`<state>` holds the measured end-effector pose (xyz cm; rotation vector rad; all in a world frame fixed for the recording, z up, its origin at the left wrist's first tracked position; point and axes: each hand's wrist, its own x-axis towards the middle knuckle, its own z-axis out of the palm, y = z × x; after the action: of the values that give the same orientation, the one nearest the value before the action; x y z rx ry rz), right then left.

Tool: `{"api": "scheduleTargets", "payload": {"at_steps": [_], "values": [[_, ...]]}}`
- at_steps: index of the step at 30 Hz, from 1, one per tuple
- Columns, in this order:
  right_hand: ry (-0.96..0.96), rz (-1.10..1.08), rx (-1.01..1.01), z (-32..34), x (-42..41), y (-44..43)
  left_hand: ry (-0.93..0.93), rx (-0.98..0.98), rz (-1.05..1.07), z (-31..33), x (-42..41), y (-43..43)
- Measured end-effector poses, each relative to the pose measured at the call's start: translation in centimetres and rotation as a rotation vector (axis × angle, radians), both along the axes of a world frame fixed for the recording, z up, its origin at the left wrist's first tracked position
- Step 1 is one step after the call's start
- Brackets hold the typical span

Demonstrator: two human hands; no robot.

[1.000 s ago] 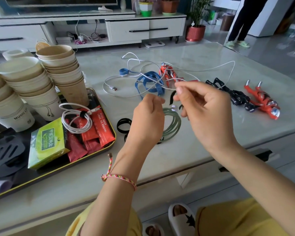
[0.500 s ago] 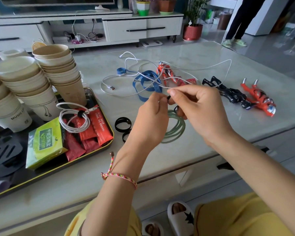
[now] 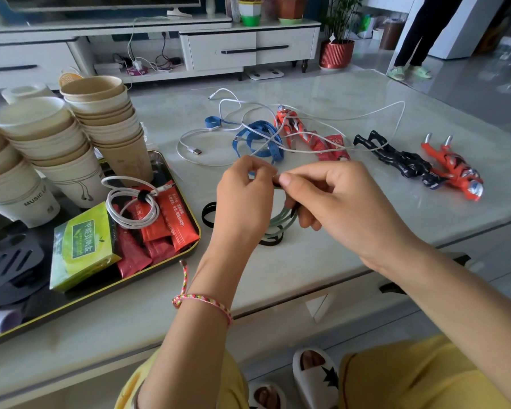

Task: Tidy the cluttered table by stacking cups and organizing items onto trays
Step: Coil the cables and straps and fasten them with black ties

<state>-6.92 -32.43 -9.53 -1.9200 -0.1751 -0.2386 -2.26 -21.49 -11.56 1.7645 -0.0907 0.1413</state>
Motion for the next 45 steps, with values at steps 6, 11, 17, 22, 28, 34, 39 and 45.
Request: {"api": "scheduleTargets", "payload": {"at_steps": [6,11,17,22,28,34,39,45], "values": [[0.14,0.208,0.029,0.7,-0.2,-1.2,0.006,0.017,-0.021,-0.2,0.1,0.3],[0.083,0.197,-0.191,0.7,0.1,-2.1,0.013,0.07,-0.097,-0.2,0.0,0.0],[-0.129,0.074,-0.5,0.6,0.7,-2.4,-0.003,0.061,-0.149,-0.4,0.0,0.0],[0.08,0.253,-0.248,0.5,1.4,-3.3,-0.01,0.043,-0.187,-0.3,-0.2,-0.2],[0.042,0.279,-0.244,-0.3,1.6,-3.3,-0.015,0.032,-0.227,-0.3,-0.6,-0.5],[-0.092,0.178,-0.285,-1.1,1.9,-2.7,-0.081,0.012,-0.252,-0.2,-0.7,-0.6],[-0.002,0.181,-0.217,-1.2,2.5,-2.6,-0.152,-0.03,-0.243,-0.4,-0.9,-1.0],[0.347,0.343,0.056,-1.0,3.1,-3.8,-0.152,-0.031,-0.246,-0.5,-0.9,-0.7]]}}
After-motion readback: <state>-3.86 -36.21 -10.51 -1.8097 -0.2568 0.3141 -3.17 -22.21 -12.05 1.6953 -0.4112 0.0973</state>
